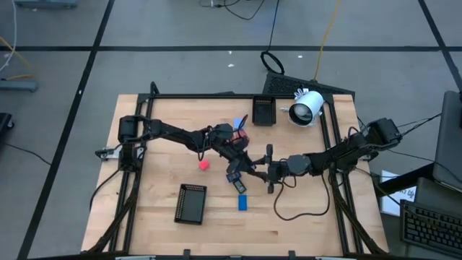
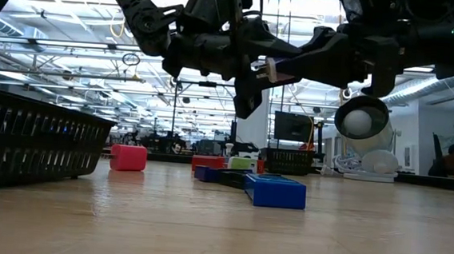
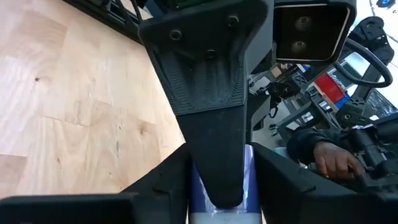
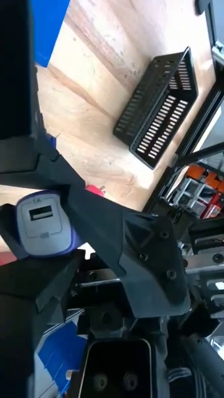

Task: Pick & Place Office items
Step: Put the purple charger adapter into the top black basket

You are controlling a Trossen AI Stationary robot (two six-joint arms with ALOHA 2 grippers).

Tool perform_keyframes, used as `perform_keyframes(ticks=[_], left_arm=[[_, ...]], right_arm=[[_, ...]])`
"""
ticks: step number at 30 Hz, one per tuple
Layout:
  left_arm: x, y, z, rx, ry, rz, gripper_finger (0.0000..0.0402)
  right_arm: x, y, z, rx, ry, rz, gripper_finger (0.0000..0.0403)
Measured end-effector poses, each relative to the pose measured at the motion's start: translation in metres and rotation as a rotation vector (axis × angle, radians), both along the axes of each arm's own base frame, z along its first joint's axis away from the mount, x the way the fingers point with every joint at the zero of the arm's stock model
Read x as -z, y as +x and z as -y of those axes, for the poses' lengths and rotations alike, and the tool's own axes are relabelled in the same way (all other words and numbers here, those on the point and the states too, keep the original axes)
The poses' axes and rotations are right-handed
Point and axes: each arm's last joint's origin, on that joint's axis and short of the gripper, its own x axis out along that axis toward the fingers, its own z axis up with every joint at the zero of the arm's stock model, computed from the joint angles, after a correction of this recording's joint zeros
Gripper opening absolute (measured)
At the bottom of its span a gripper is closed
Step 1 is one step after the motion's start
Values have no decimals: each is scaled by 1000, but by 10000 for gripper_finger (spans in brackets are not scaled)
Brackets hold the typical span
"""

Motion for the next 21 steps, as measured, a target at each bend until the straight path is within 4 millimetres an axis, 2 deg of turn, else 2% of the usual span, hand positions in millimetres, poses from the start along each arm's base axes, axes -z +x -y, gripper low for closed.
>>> perform_keyframes(ticks=[6, 11, 16, 21], left_arm=[[-2, 0, -5, -7, 25, 41, 237], [-16, -4, -24, -38, 15, 87, 277], [-44, -19, -48, -56, 61, 153, 294], [-79, -48, -70, -72, 165, 166, 295]], right_arm=[[2, 0, 0, 2, 47, -16, 128], [2, -1, -2, -56, 97, -23, 128], [1, -2, -2, -45, 183, -27, 129], [-10, -9, 3, -47, 290, -57, 130]])
